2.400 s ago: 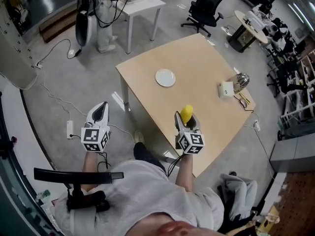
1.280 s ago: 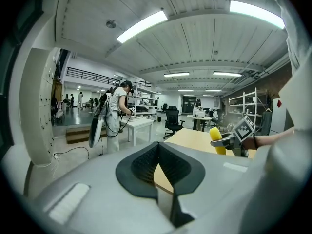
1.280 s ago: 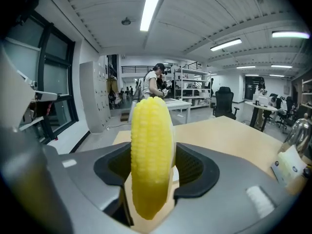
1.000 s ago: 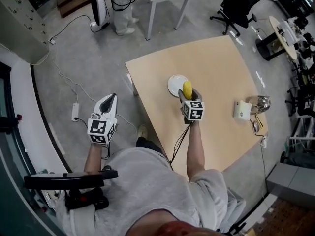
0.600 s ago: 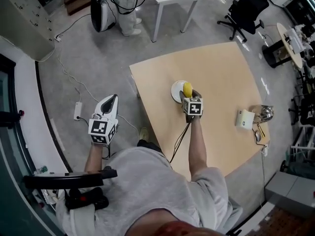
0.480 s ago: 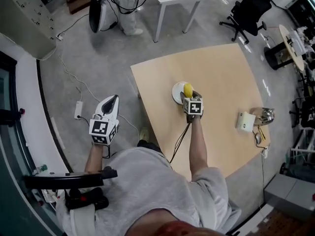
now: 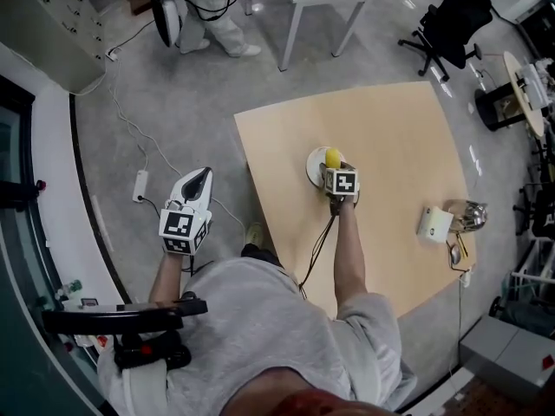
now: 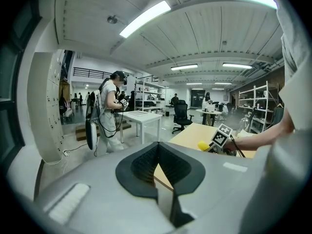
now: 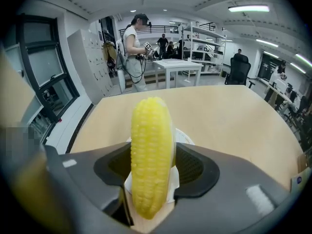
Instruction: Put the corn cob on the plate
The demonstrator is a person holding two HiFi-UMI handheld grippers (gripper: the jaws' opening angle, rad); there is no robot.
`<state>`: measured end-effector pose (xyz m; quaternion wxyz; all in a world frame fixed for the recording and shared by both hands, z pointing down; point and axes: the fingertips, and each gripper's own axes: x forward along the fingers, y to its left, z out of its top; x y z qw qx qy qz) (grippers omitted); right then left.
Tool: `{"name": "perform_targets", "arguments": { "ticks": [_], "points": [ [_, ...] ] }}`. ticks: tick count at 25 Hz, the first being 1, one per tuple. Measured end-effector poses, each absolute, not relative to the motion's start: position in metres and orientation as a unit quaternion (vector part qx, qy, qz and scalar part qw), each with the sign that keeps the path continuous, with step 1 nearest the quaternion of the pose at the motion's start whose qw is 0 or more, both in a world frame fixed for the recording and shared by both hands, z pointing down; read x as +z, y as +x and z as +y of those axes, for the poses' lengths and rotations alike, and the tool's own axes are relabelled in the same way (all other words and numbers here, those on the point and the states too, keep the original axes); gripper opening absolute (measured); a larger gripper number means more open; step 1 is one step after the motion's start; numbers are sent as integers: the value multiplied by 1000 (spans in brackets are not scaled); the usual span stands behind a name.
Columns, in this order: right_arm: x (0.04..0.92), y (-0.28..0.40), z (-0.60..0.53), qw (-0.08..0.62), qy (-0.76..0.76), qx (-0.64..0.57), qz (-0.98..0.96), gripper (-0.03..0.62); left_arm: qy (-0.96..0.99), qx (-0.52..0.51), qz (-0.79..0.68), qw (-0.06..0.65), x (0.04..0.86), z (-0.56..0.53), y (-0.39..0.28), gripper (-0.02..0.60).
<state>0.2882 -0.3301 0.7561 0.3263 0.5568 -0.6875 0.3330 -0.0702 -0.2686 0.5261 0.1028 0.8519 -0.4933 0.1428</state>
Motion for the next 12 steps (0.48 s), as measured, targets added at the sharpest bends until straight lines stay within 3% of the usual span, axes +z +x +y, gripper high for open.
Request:
{"name": "perform_targets", "arguments": {
  "ticks": [12],
  "points": [
    [772,289,-344,339,551,348,-679,256,840,156,-509,107,529,-271,-81,18]
  ]
}}
